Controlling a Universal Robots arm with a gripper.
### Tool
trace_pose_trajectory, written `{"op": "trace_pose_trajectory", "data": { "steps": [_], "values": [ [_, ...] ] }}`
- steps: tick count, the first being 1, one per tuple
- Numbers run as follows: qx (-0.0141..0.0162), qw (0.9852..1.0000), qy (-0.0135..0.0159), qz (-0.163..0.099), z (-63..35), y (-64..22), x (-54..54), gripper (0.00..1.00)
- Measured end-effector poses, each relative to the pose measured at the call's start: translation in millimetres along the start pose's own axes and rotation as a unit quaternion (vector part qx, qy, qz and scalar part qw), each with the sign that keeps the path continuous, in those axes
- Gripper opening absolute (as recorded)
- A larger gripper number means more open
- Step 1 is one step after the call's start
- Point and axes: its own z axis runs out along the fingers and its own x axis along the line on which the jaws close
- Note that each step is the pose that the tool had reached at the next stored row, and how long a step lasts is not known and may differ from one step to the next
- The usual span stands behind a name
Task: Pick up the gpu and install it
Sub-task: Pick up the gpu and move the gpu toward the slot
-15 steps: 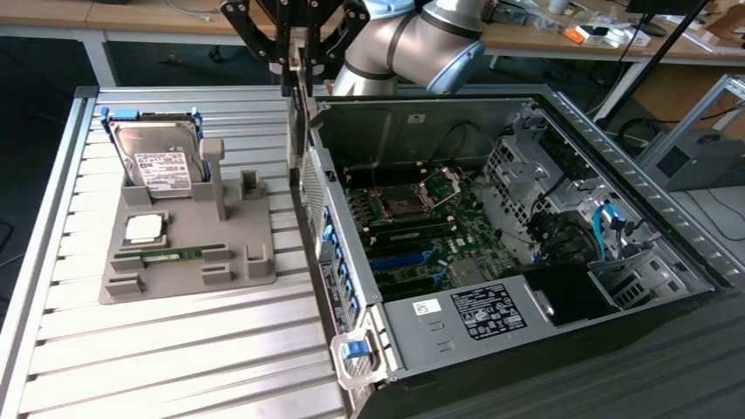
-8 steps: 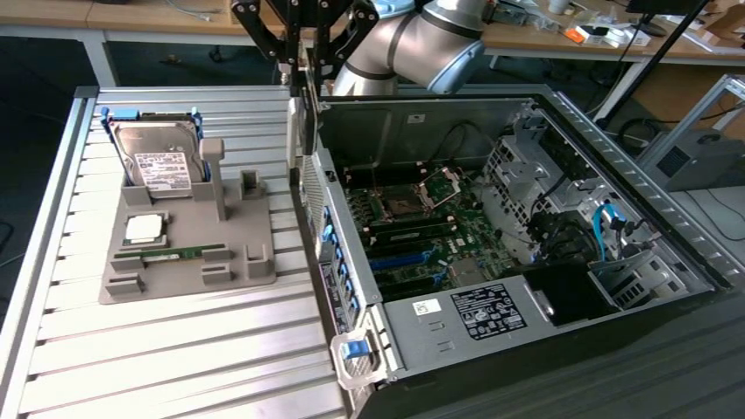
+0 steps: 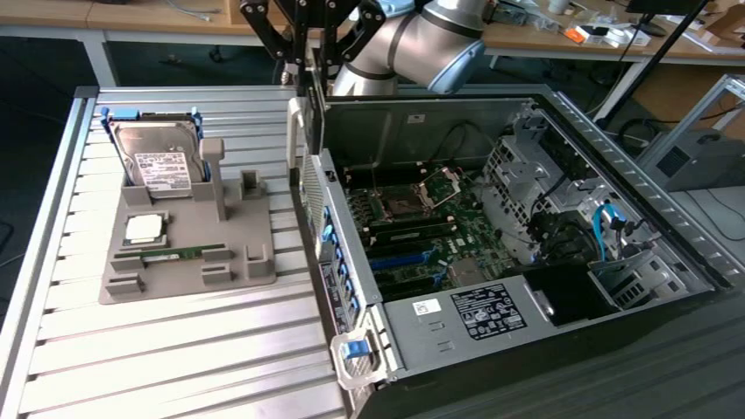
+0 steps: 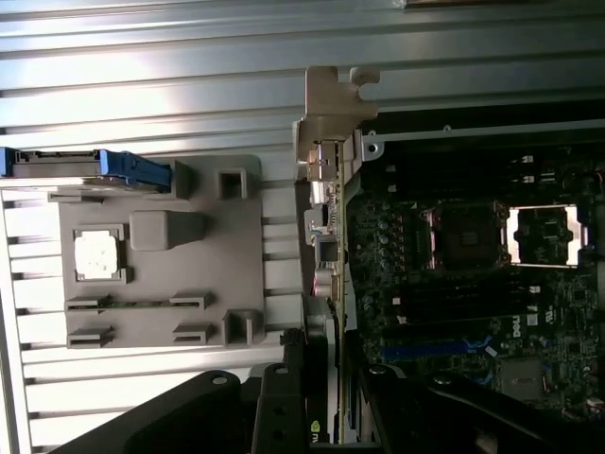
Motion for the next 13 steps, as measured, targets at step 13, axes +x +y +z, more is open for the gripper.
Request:
{"op": "trace_pose_trajectory", "data": {
  "steps": [13],
  "values": [
    [0.0012, 1.0000, -0.0001, 0.000, 0.3, 1.0, -12.4, 0.27]
  ]
}}
